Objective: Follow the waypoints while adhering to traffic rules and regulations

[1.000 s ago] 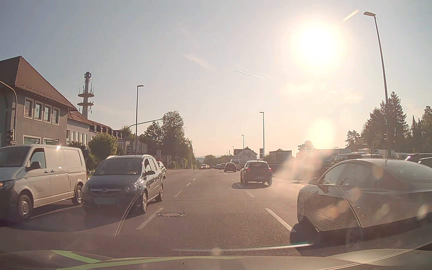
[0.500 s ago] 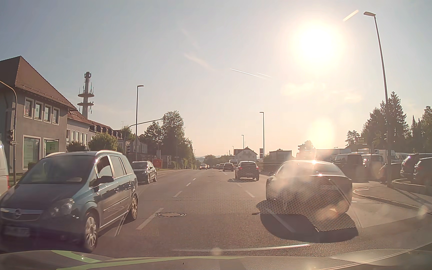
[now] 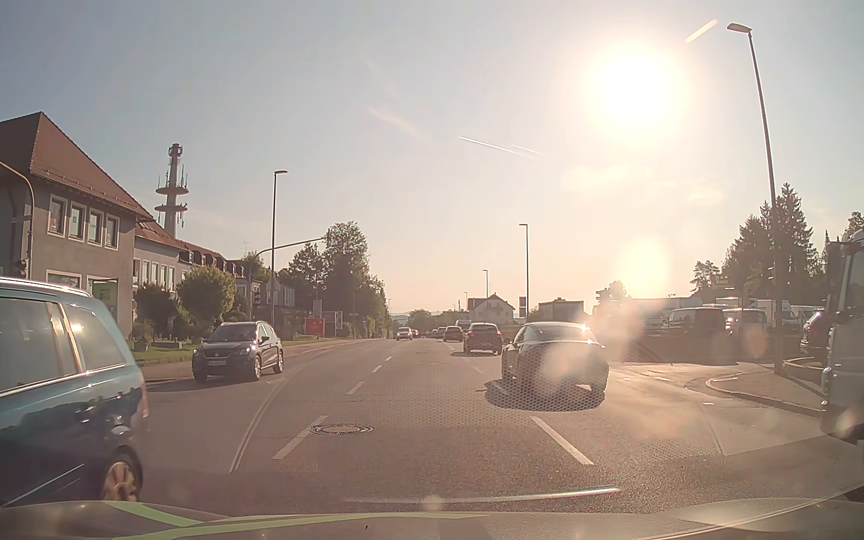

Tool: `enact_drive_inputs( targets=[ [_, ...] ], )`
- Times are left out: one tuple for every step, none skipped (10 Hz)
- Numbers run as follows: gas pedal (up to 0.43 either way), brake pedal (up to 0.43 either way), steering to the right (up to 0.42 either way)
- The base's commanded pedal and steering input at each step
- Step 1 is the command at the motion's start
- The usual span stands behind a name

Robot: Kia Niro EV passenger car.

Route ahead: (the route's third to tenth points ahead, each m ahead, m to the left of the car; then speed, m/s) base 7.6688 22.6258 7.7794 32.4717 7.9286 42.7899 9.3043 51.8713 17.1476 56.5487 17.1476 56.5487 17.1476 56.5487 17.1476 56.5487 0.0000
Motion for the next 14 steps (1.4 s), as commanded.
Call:
enact_drive_inputs(
  targets=[
    [0.0, 0.28, 0.002],
    [0.0, 0.274, 0.002],
    [0.0, 0.274, 0.002],
    [0.0, 0.274, 0.002],
    [0.0, 0.274, 0.002],
    [0.0, 0.28, 0.002],
    [0.0, 0.274, 0.002],
    [0.0, 0.28, 0.002],
    [0.0, 0.274, 0.002],
    [0.0, 0.28, 0.002],
    [0.0, 0.28, 0.002],
    [0.0, 0.28, 0.002],
    [0.0, 0.28, 0.002],
    [0.0, 0.28, 0.002]
  ],
)
